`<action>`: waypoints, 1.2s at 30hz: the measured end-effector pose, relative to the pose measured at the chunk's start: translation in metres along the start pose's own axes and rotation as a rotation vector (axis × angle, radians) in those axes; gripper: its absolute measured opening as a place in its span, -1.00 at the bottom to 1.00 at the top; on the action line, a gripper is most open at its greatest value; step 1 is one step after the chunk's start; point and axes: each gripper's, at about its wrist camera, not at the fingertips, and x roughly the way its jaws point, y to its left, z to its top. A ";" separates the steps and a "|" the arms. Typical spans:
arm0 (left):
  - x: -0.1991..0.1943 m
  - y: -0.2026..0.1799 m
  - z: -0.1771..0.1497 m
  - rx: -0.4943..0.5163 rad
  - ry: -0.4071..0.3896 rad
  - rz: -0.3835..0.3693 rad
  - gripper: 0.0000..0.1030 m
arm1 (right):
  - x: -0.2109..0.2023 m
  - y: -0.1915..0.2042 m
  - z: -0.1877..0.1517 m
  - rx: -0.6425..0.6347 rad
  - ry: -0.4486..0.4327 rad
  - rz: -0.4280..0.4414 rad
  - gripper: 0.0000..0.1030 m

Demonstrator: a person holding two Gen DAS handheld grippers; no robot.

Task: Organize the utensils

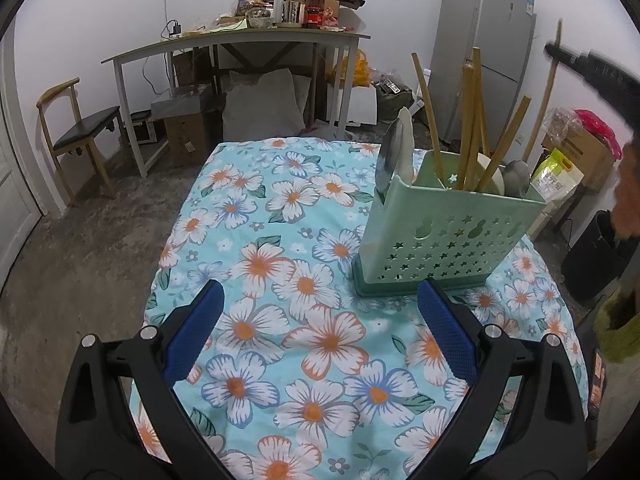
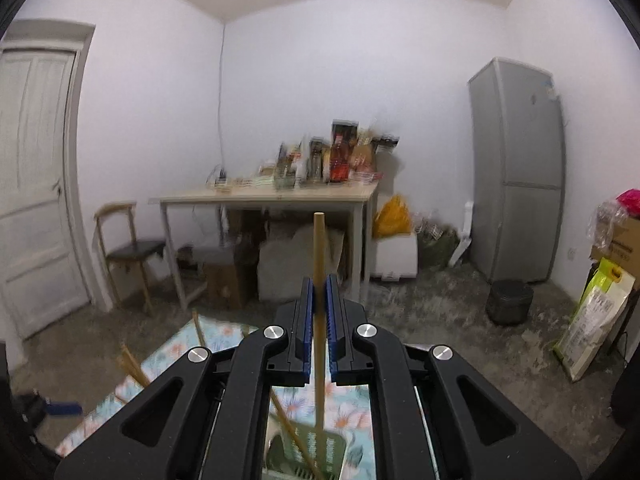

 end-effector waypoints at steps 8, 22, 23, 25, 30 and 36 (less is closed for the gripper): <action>0.002 -0.005 0.002 0.013 -0.012 -0.008 0.82 | -0.011 -0.014 -0.013 0.054 0.032 0.020 -0.19; -0.013 -0.018 -0.004 0.018 -0.077 0.056 0.84 | -0.070 0.004 -0.064 0.169 0.151 0.044 0.31; -0.015 -0.018 -0.004 0.015 -0.080 0.072 0.84 | -0.071 0.009 -0.072 0.163 0.175 0.045 0.35; -0.017 -0.020 -0.005 0.011 -0.083 0.106 0.84 | -0.070 0.021 -0.091 0.143 0.240 0.032 0.40; -0.024 -0.025 -0.009 0.013 -0.077 0.134 0.84 | -0.073 0.037 -0.125 0.125 0.346 -0.041 0.56; -0.031 -0.034 -0.009 0.033 -0.078 0.187 0.84 | -0.086 0.036 -0.130 0.109 0.345 -0.175 0.81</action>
